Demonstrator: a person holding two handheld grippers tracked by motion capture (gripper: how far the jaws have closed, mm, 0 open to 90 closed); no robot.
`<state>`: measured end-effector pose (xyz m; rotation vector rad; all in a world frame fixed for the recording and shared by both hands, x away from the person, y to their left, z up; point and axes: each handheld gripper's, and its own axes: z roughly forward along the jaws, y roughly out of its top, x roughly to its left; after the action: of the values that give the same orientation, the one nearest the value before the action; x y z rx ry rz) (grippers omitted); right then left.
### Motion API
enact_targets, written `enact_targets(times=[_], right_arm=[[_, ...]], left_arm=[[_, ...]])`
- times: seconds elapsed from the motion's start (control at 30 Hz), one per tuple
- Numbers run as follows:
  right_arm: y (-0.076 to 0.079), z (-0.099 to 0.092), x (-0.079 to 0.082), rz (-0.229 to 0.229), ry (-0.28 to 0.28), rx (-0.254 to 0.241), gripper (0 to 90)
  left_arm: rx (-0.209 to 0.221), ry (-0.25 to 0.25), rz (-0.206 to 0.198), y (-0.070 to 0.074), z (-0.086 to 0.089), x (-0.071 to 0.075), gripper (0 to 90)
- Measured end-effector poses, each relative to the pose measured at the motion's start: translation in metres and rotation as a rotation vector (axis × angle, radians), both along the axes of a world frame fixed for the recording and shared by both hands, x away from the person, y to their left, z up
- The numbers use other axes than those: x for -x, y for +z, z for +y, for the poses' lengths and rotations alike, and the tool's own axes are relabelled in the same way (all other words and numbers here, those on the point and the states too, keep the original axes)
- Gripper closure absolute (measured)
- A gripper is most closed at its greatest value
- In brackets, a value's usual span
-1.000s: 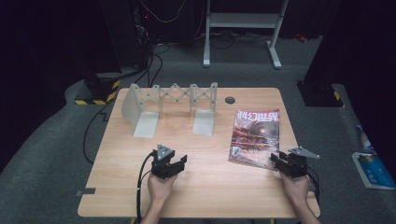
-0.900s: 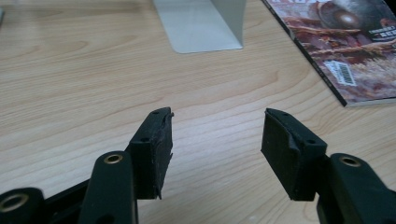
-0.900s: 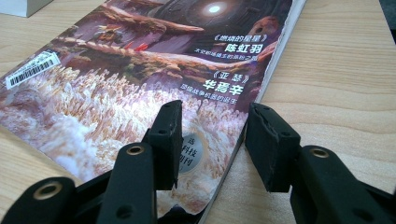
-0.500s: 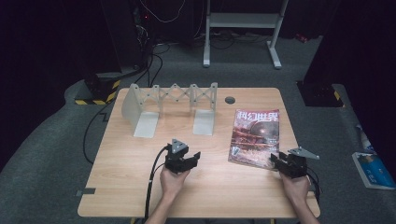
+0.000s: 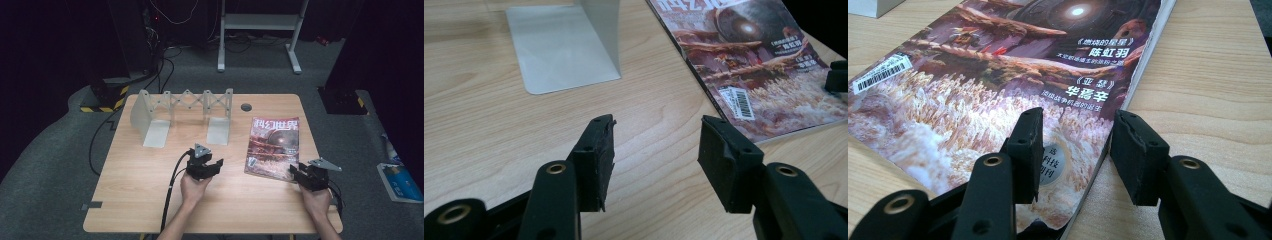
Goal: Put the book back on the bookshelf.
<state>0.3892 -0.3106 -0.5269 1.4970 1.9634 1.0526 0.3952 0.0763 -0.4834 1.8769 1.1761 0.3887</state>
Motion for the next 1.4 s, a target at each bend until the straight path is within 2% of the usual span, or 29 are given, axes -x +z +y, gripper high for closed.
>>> enact_targets(times=[0.1, 0.13, 0.3, 0.47, 0.5, 0.8, 0.93, 1.1, 1.17, 1.27, 1.33, 1.4], right_arm=[[0.0, 0.0, 0.0, -0.001, 0.001, -0.002, 56.4], [0.0, 0.0, 0.0, -0.001, 0.0, -0.001, 56.4], [0.0, 0.0, 0.0, -0.002, -0.001, -0.003, 56.4], [0.0, 0.0, 0.0, 0.0, 0.001, -0.006, 56.3], [0.0, 0.0, 0.0, 0.0, 0.002, -0.006, 56.3], [-0.001, 0.001, 0.0, -0.001, 0.004, -0.014, 56.3], [-0.001, 0.001, 0.0, -0.001, 0.004, -0.013, 56.3], [-0.001, 0.001, 0.0, 0.0, 0.005, -0.014, 56.3], [-0.001, 0.0, 0.0, -0.001, 0.005, -0.014, 56.3], [-0.001, 0.0, 0.0, -0.001, 0.005, -0.014, 56.3], [-0.001, 0.0, -0.001, -0.001, 0.005, -0.015, 56.3], [-0.001, 0.0, 0.0, -0.001, 0.005, -0.015, 56.3]], left_arm=[[-0.003, -0.014, -0.006, 0.002, -0.009, -0.004, 48.0], [0.008, -0.017, -0.011, 0.002, -0.011, -0.006, 48.0], [0.004, -0.034, 0.01, 0.0, -0.027, -0.015, 47.9], [0.026, -0.045, 0.018, -0.004, -0.041, -0.022, 47.9], [0.018, -0.049, 0.023, -0.006, -0.043, -0.023, 47.9], [0.03, -0.04, 0.053, -0.019, -0.06, -0.037, 47.9], [0.009, -0.052, 0.072, -0.023, -0.071, -0.043, 47.6], [0.032, -0.034, 0.077, -0.028, -0.08, -0.051, 47.7], [0.027, -0.019, 0.081, -0.031, -0.081, -0.056, 47.7], [0.014, -0.018, 0.109, -0.034, -0.083, -0.06, 47.6], [0.0, -0.024, 0.108, -0.036, -0.086, -0.061, 47.5], [0.007, -0.027, 0.106, -0.036, -0.089, -0.062, 47.6]])
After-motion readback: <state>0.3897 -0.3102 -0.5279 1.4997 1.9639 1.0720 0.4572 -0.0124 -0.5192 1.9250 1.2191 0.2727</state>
